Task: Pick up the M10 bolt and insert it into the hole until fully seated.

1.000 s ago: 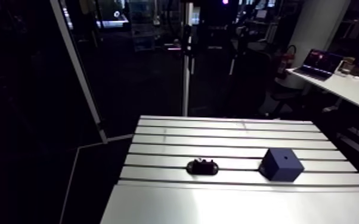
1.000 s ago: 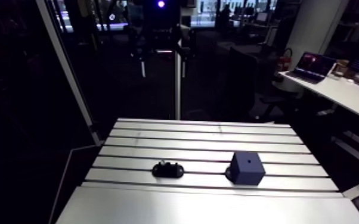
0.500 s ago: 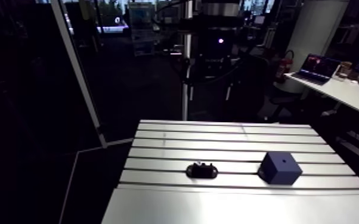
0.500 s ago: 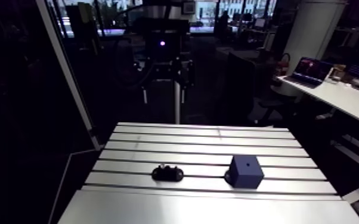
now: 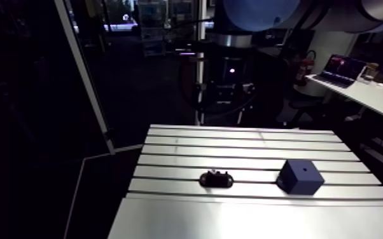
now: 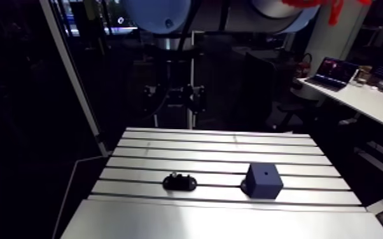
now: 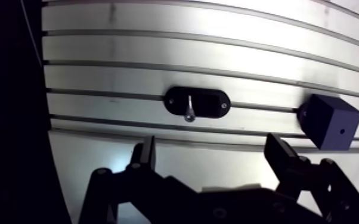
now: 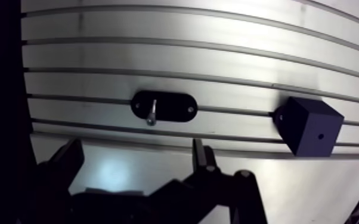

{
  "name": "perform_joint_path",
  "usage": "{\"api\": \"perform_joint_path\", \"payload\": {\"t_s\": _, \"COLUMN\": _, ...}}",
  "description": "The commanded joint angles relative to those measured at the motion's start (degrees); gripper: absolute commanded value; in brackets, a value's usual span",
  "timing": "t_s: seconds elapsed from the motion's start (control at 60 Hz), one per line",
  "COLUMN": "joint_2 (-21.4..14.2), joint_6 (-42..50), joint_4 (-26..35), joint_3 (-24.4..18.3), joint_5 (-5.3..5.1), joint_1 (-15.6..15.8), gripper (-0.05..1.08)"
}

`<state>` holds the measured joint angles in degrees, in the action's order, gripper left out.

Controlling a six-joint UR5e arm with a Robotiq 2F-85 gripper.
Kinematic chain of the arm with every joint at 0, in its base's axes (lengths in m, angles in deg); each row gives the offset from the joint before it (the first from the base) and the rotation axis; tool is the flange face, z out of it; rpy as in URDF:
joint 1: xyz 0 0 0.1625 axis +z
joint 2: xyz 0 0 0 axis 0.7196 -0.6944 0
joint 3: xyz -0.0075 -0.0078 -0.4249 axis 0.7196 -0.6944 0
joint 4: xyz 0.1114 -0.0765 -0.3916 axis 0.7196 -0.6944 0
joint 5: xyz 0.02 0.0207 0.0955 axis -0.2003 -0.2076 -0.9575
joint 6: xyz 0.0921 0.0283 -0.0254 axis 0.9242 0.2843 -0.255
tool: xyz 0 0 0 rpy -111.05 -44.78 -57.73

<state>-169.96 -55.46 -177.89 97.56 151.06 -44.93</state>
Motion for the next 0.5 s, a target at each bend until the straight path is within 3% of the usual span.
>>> {"api": "perform_joint_path", "payload": {"t_s": 0.017, "joint_2": 0.92, "joint_6": 0.11, "joint_4": -1.9, "joint_3": 2.34, "joint_5": -0.23, "joint_1": -0.04, "gripper": 0.01}}
{"api": "perform_joint_path", "payload": {"t_s": 0.5, "joint_2": 1.03, "joint_6": 0.29, "joint_4": -7.34, "joint_3": 6.44, "joint_5": -0.22, "joint_1": -0.04, "gripper": 0.01}}
